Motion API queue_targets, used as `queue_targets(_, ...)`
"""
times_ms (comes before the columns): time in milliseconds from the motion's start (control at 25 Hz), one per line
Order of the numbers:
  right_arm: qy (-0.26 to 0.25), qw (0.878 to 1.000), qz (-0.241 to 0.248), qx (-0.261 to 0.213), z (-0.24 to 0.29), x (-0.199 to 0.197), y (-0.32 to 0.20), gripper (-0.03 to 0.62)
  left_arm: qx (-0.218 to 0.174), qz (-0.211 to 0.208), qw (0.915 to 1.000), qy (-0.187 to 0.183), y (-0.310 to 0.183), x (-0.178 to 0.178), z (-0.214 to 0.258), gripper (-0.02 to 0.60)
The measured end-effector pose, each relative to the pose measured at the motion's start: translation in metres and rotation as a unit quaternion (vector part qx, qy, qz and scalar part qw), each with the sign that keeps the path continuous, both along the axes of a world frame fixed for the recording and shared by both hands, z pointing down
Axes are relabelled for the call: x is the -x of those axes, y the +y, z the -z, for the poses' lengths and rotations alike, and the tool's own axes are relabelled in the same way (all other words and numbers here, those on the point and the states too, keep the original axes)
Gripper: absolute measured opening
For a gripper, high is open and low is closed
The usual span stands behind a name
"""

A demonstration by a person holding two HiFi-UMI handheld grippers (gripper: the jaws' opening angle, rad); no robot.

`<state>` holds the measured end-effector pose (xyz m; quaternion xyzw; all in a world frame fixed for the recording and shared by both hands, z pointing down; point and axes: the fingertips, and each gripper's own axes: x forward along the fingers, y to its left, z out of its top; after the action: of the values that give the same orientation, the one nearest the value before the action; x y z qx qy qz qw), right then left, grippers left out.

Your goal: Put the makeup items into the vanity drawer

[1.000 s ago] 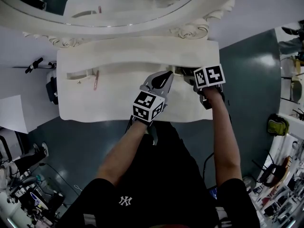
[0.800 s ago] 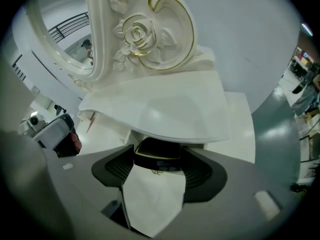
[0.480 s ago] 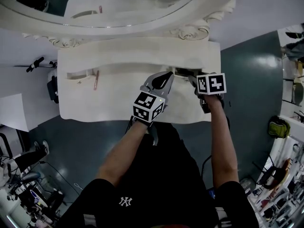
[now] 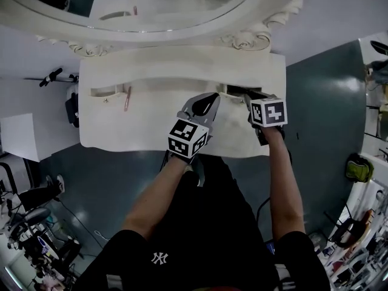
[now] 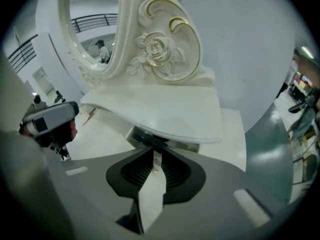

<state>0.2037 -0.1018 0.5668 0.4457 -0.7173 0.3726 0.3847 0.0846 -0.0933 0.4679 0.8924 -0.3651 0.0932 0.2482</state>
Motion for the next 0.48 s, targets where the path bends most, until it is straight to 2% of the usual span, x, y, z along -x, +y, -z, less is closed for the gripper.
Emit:
queue_targets(80,0.022,0.999,0.019,-0.020,0.004,0.000,0.001,0.035,0.000,0.004,1.0000,-0.002,0.003,0.004,0.000,0.000)
queue_targets(200,0.009,0.997,0.026,-0.071,0.014,0.011,-0.009,0.027,0.000,0.007,1.0000,-0.004,0.006,0.008,0.000,0.000)
queue_targets(360,0.012,0.997,0.043,-0.071,0.006,0.023,-0.007,0.028,0.000,0.006,1.0000,-0.004,0.012,0.009,0.000,0.000)
queue_targets(480,0.000,0.997,0.033,-0.063,0.005,0.022,-0.002,0.028,0.001,0.006,1.0000,-0.004,0.016,0.011,-0.002,0.000)
